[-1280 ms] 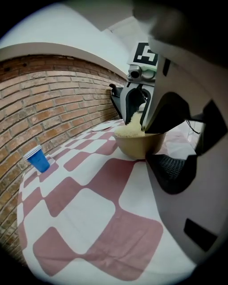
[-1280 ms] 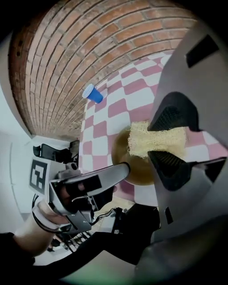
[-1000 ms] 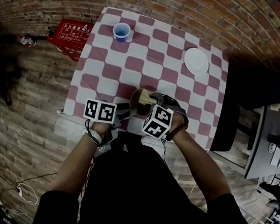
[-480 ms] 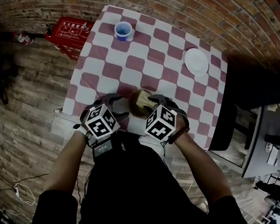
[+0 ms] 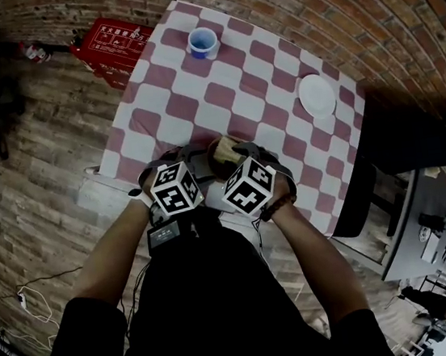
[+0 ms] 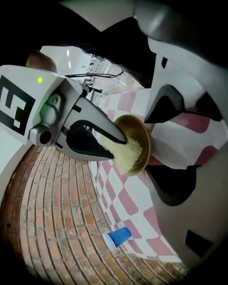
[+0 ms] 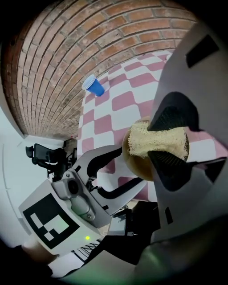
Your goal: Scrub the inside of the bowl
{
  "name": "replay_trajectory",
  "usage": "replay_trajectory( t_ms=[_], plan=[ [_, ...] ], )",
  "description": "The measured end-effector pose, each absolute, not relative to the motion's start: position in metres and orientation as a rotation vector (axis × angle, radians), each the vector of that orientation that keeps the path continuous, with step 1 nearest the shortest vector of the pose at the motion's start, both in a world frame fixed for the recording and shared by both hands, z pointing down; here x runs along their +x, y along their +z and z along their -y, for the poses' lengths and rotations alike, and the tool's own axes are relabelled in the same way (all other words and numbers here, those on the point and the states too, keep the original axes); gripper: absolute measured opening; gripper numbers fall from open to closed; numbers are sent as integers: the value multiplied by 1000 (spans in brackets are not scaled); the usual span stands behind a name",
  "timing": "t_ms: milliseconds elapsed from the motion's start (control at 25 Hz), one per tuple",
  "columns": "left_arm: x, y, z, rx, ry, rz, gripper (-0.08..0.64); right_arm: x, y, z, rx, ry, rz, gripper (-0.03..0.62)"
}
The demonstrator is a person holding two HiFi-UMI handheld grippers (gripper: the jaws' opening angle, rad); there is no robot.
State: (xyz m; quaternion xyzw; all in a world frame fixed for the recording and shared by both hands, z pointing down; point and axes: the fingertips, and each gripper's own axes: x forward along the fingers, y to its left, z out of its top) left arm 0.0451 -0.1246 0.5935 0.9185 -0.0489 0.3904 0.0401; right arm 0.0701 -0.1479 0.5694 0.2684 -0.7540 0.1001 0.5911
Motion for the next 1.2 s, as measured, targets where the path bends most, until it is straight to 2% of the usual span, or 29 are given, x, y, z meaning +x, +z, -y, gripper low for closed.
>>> replay_trajectory(
  t_ms=[240, 600, 880, 1200],
  plan=[
    [44, 592, 129, 2831, 1202, 161, 282, 56, 566, 123, 475, 168, 1777, 153],
    [45, 591, 117, 2821, 1177, 138, 282, 102, 562, 124, 443, -13, 1634, 153],
    [45, 591, 117, 2804, 1189, 156, 282, 82, 558, 155, 512, 11, 1679, 153],
    [46, 591, 120, 2792, 1203, 174, 282, 53, 560, 128, 466, 152, 1779, 153]
  ],
)
